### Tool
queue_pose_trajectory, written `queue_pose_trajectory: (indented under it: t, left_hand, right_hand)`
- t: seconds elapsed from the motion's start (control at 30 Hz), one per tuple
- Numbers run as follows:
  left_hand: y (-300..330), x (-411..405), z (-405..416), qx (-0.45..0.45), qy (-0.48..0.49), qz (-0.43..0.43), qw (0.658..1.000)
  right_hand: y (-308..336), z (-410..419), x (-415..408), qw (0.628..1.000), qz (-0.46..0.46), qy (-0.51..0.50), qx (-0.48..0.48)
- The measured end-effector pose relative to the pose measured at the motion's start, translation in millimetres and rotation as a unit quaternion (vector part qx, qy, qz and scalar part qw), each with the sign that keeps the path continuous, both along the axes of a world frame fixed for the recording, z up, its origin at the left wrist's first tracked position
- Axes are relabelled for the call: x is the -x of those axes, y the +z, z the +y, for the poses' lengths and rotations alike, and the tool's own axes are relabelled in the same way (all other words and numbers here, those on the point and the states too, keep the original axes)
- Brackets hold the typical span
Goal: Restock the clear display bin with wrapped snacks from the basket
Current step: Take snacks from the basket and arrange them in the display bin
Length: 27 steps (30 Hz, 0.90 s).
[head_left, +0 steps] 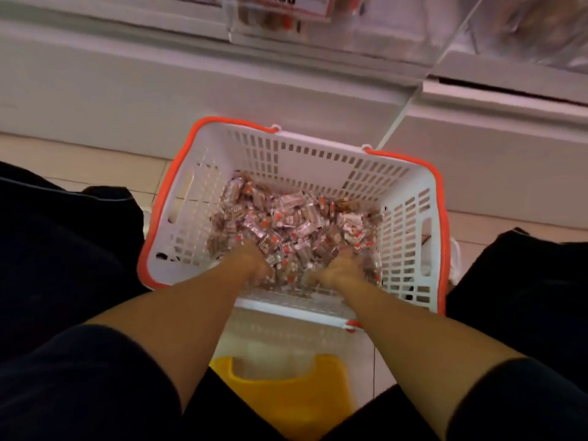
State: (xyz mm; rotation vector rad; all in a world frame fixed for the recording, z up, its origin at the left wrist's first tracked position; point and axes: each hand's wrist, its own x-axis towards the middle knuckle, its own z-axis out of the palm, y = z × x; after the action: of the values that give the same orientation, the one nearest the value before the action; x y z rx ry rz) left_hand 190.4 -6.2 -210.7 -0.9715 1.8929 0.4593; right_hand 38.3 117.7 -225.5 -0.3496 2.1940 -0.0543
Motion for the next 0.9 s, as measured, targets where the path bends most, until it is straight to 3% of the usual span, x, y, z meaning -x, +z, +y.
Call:
queue_pose_trajectory:
  t: [0.07, 0.2, 0.27, 0.4, 0.57, 0.73, 0.9]
  left_hand:
    - [-12, 0, -12, 0.031, 0.095, 0.015, 0.995]
    - [-16, -12, -26, -0.098, 0.121, -0.016, 0.988]
    - [-16, -14, -32, -0.117, 0.124, -0.014, 0.985]
    - [-20, -13, -28, -0.087, 0.075, -0.028, 0.993]
    - [-35, -10, -23, -0.056, 0.034, -0.031, 0.997]
    - [-35, -12, -23, -0.053, 0.149, 0.029, 0.987]
    - [-38, -13, -23, -0.04, 0.23, 0.078, 0.969]
  right_hand:
    - [5, -11, 4, 1.0, 0.021, -0.01, -0.008]
    - [-6, -9, 10, 0.999, -0.028, 0.019, -0.033]
    - [-11, -13, 11, 0.998, -0.044, 0.028, -0.018]
    - [-18, -22, 1, 0.996, -0.083, 0.01, -0.007]
    - [-31, -22, -13, 0.998, -0.001, 0.066, -0.014]
    - [-29, -28, -14, 0.993, -0.082, 0.078, 0.018]
    - [-22, -26, -12, 0.986, -0.156, -0.015, 0.061]
